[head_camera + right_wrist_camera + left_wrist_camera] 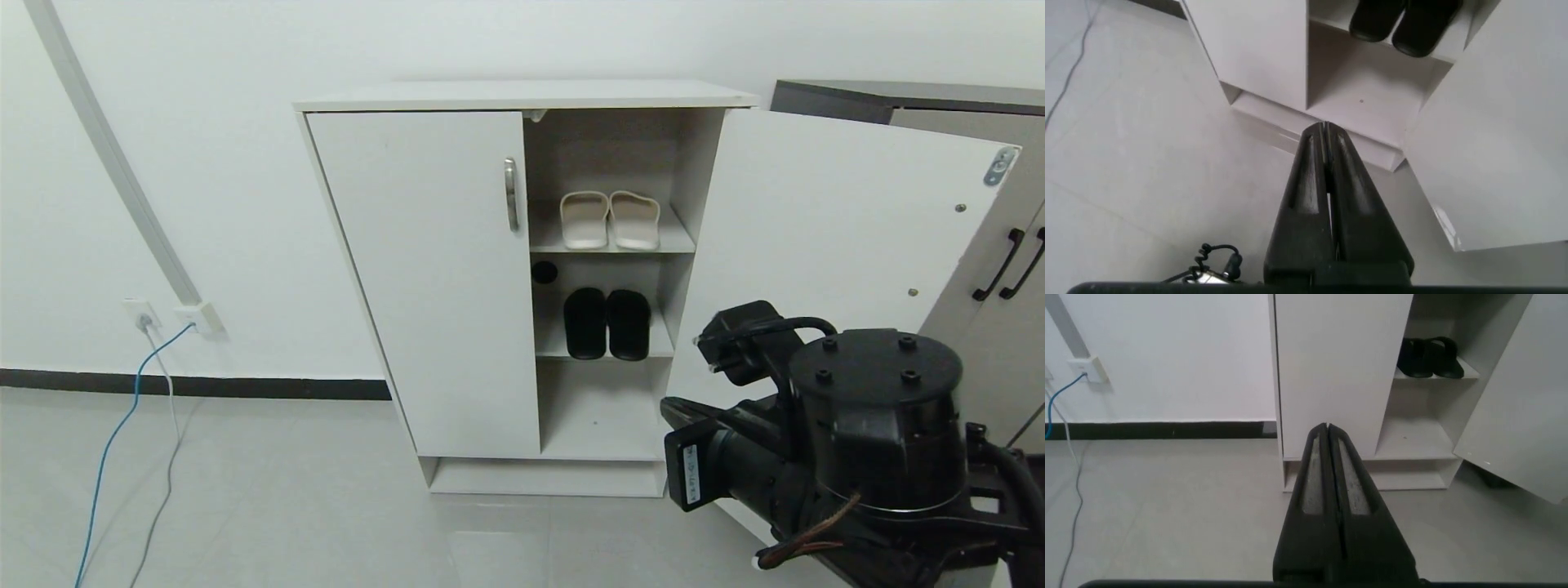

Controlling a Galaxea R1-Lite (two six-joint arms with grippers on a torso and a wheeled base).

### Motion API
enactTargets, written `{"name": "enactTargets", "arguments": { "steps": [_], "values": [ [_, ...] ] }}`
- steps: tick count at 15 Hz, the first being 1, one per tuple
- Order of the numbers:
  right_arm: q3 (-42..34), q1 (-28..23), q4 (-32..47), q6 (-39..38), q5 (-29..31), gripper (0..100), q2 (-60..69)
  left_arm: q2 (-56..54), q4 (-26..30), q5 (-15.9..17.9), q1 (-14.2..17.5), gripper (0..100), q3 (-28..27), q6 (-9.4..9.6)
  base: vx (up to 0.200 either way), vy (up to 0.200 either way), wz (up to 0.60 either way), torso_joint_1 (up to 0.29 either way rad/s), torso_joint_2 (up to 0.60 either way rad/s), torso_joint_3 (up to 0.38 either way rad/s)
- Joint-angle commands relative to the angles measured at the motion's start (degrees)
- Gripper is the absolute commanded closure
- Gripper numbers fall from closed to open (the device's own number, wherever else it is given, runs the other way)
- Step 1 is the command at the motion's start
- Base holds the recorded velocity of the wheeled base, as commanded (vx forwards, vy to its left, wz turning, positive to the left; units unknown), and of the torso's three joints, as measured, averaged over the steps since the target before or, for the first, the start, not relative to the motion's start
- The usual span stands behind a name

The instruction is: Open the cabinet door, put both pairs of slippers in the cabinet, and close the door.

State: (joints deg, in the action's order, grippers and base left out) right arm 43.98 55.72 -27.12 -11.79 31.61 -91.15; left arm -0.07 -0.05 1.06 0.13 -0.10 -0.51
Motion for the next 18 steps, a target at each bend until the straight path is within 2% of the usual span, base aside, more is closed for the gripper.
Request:
{"name": "enactTargets", "arguments": {
  "steps": [1, 13, 18],
  "values": [
    [0.0, 0.0, 0.0, 0.0, 0.0, 100, -0.3, 0.1, 0.0, 0.0, 0.0, 100, 0.0, -0.02, 0.0, 0.0, 0.0, 0.0, 0.0, 0.0],
    [0.0, -0.1, 0.1, 0.1, 0.2, 100, -0.5, 0.1, 0.0, 0.0, 0.0, 100, 0.0, -0.02, 0.0, 0.0, 0.0, 0.0, 0.0, 0.0],
    [0.0, -0.1, 0.1, 0.2, 0.2, 100, -0.5, 0.1, 0.0, 0.0, 0.0, 100, 0.0, -0.02, 0.0, 0.0, 0.0, 0.017, -0.3, -0.311]
  ]
}}
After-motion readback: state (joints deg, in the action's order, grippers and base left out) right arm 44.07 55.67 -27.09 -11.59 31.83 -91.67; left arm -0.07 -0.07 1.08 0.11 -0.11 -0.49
